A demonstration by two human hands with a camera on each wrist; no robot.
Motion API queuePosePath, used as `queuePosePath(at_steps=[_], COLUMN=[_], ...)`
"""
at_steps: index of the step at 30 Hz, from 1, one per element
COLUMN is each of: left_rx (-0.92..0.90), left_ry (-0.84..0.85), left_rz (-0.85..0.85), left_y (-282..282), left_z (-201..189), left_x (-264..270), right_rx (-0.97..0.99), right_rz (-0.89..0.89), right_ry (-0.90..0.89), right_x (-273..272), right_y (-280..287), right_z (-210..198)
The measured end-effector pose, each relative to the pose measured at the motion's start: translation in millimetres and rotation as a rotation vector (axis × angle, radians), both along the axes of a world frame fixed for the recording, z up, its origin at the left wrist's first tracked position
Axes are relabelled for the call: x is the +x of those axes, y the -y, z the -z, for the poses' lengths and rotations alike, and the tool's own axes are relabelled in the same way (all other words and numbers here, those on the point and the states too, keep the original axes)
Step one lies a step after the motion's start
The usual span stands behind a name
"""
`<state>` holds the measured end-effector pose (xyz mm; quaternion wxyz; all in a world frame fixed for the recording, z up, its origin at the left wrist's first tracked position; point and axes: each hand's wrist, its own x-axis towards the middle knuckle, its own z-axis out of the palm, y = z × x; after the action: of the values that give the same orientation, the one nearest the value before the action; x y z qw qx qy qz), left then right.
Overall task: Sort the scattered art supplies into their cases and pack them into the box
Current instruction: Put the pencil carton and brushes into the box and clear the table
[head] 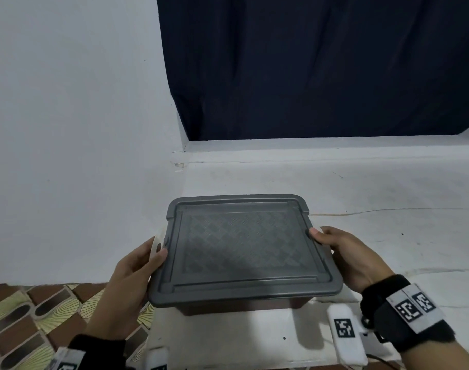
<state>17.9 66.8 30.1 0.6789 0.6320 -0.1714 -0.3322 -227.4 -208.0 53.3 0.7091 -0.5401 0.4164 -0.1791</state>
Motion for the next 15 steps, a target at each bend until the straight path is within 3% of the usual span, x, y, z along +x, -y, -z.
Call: queuePosePath(at_steps=[4,8,12,15], left_rx=[-0.045,-0.079,-0.001,0.101], left_ry=[0.039,0.104,0.302,0.466], left_rz=[-0.004,-0.006,-0.054,0.027], left_y=[1,4,7,6], left_z=[3,0,2,1], left_x=[4,1,-2,-1], right_rx=[-0.095,-0.445,-0.746,-0.878], right_rz=[0.074,0.163,0.165,0.149], right_ry=[-0.056,-0.203,-0.282,-0.374], right_x=[6,17,16,16], right_y=[0,-16,-23,-26], right_z=[3,10,5,2])
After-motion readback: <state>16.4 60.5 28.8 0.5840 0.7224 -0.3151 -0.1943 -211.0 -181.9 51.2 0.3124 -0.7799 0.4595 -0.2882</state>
